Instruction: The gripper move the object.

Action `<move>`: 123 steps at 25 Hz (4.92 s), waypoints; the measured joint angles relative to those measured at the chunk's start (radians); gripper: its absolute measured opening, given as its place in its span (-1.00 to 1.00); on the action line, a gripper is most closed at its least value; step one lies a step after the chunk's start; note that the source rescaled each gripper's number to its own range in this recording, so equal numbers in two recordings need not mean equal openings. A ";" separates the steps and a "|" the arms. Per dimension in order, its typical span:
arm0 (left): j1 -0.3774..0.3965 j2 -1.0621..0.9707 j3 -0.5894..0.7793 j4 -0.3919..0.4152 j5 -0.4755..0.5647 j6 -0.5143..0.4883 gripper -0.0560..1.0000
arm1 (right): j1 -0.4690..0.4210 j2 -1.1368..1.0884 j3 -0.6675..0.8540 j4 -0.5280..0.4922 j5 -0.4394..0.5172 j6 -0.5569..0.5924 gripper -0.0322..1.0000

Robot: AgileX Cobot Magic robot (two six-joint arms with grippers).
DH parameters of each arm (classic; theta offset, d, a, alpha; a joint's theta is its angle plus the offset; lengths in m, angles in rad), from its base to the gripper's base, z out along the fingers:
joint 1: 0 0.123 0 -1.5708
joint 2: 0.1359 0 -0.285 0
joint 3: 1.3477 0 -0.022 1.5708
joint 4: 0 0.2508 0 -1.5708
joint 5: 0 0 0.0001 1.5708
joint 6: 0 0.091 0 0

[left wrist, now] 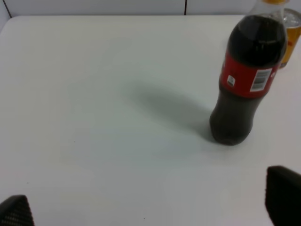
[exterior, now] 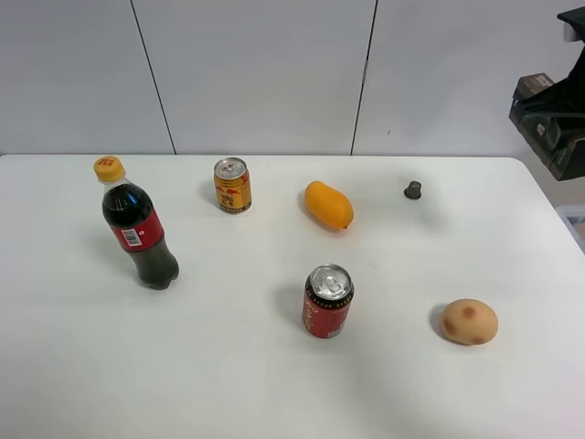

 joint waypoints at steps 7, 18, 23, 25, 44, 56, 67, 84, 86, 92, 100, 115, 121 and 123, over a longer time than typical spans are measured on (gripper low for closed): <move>0.000 0.000 0.000 0.000 0.000 0.000 1.00 | -0.042 0.157 0.002 -0.004 -0.158 -0.012 -0.91; 0.000 0.000 0.000 0.000 0.000 0.000 1.00 | -0.048 0.344 0.003 -0.012 -0.308 0.004 -0.91; 0.000 0.000 0.000 0.000 0.000 0.000 1.00 | -0.078 0.398 0.004 -0.013 -0.323 0.052 -0.91; 0.000 0.000 0.000 0.000 0.000 0.000 1.00 | -0.090 0.415 0.004 -0.015 -0.336 0.044 -0.91; 0.000 0.000 0.000 0.000 0.000 0.000 1.00 | -0.127 0.524 0.004 0.035 -0.494 0.015 -0.91; 0.000 0.000 0.000 0.000 0.000 0.000 1.00 | -0.127 0.545 0.005 0.037 -0.400 0.021 0.88; 0.000 0.000 0.000 0.000 0.000 0.000 1.00 | -0.127 0.434 0.006 0.064 -0.324 0.009 1.00; 0.000 0.000 0.000 0.000 0.000 0.000 1.00 | -0.127 -0.093 0.006 0.196 0.043 -0.151 1.00; 0.000 0.000 0.000 0.000 0.000 0.000 1.00 | -0.127 -0.154 0.006 0.199 0.046 -0.151 1.00; 0.000 0.000 0.000 0.000 0.000 0.000 1.00 | -0.127 -0.329 0.006 0.186 0.052 -0.151 1.00; 0.000 0.000 0.000 0.000 0.000 0.000 1.00 | -0.127 -0.548 0.007 0.193 0.058 -0.129 1.00; 0.000 0.000 0.000 0.000 0.000 0.000 1.00 | -0.127 -1.051 0.324 0.213 0.061 -0.121 1.00; 0.000 0.000 0.000 0.000 0.000 0.000 1.00 | -0.127 -1.319 0.592 0.217 0.005 -0.121 1.00; 0.000 0.000 0.000 0.000 0.000 0.000 1.00 | -0.127 -1.401 0.684 0.217 -0.034 -0.121 1.00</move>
